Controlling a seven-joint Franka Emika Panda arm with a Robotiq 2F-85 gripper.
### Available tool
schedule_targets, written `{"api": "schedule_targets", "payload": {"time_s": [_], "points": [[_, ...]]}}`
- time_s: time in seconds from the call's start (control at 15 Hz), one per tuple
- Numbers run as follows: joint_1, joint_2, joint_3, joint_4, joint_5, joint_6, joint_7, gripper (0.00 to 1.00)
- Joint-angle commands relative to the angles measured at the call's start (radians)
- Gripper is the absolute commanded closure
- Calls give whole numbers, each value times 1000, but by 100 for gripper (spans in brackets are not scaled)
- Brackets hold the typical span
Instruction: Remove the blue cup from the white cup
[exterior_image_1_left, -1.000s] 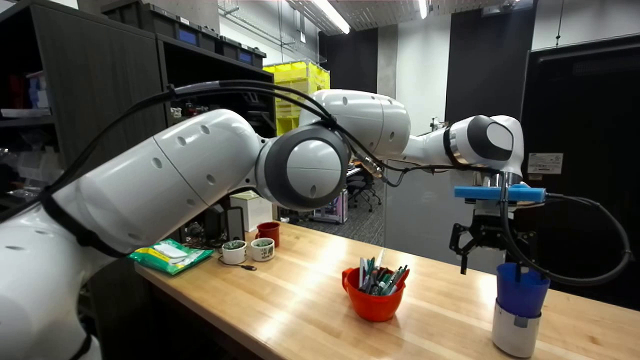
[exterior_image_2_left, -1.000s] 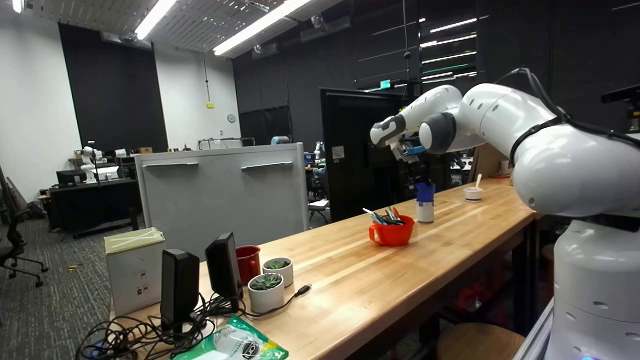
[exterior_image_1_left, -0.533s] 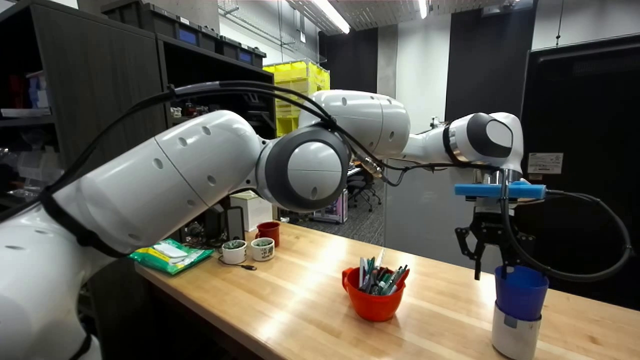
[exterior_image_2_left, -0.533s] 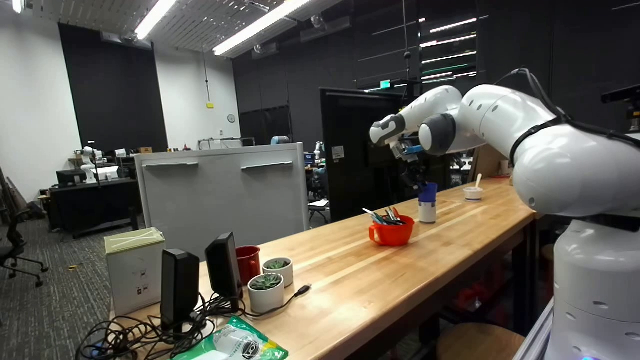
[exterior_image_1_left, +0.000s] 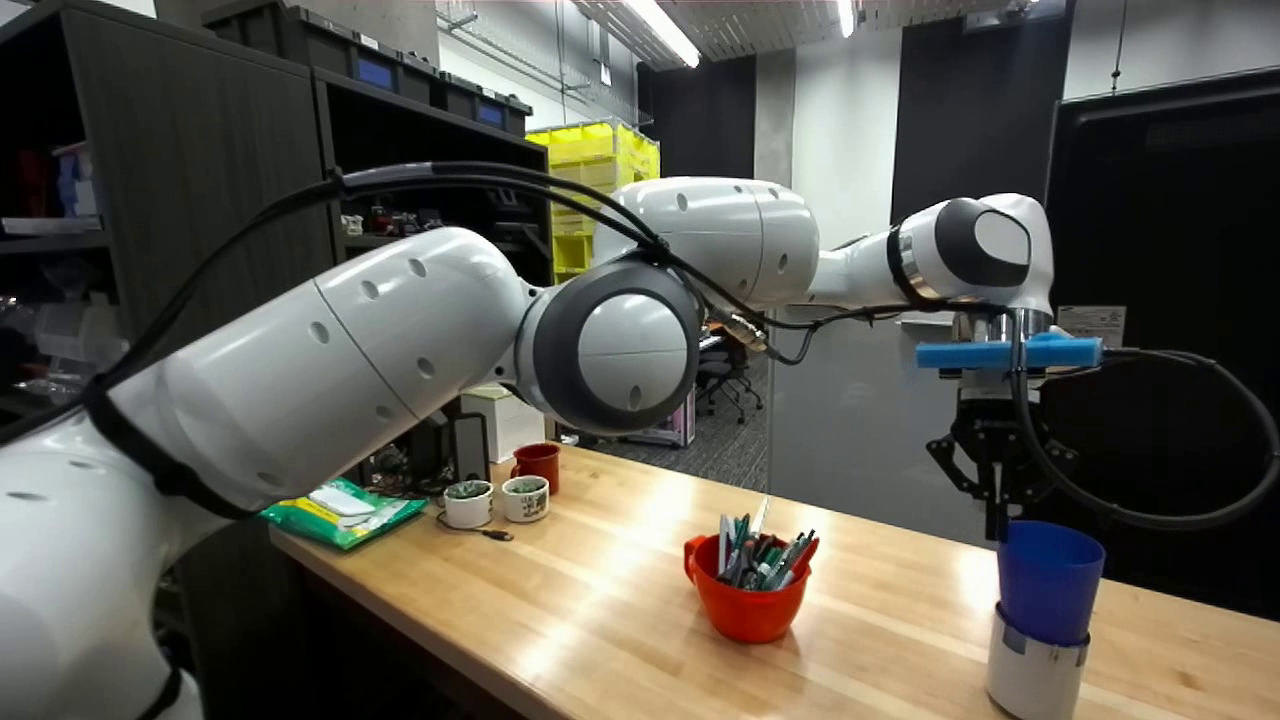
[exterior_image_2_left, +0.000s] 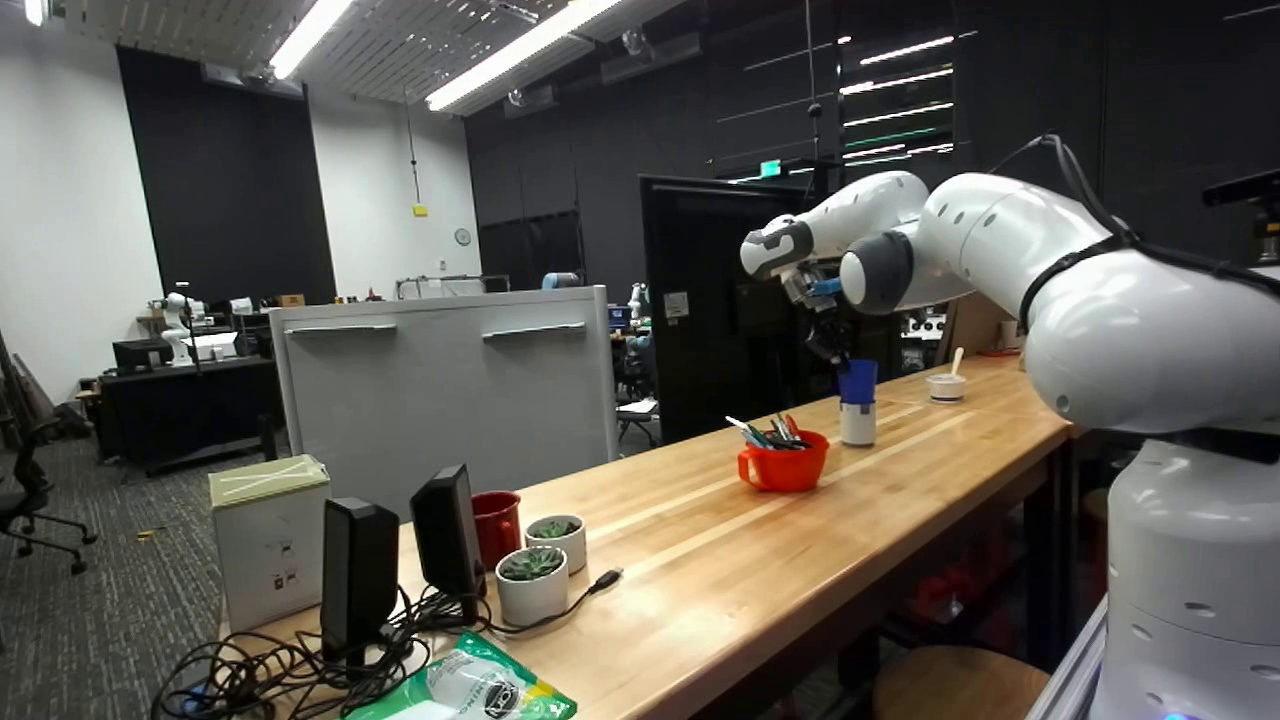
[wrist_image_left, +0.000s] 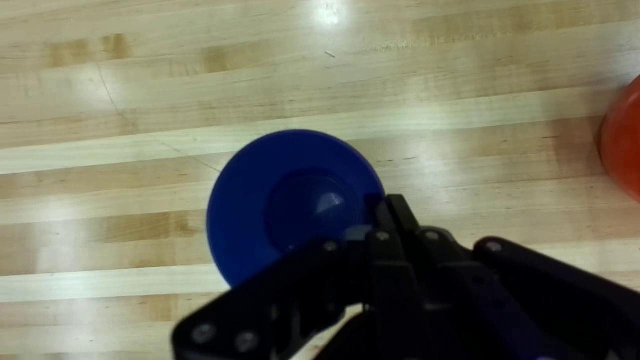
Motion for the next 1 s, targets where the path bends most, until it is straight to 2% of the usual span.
{"api": "schedule_targets", "payload": {"time_s": [0.0,0.6,0.67,0.93], "points": [[-15,47,8,116,-10,-47,-5,99],[3,28,10,205,-14,-117,-15,99],[15,-28,11,130,-15,-103,-15,99],[44,-89,18,123,-19,-185,-67,99]]}}
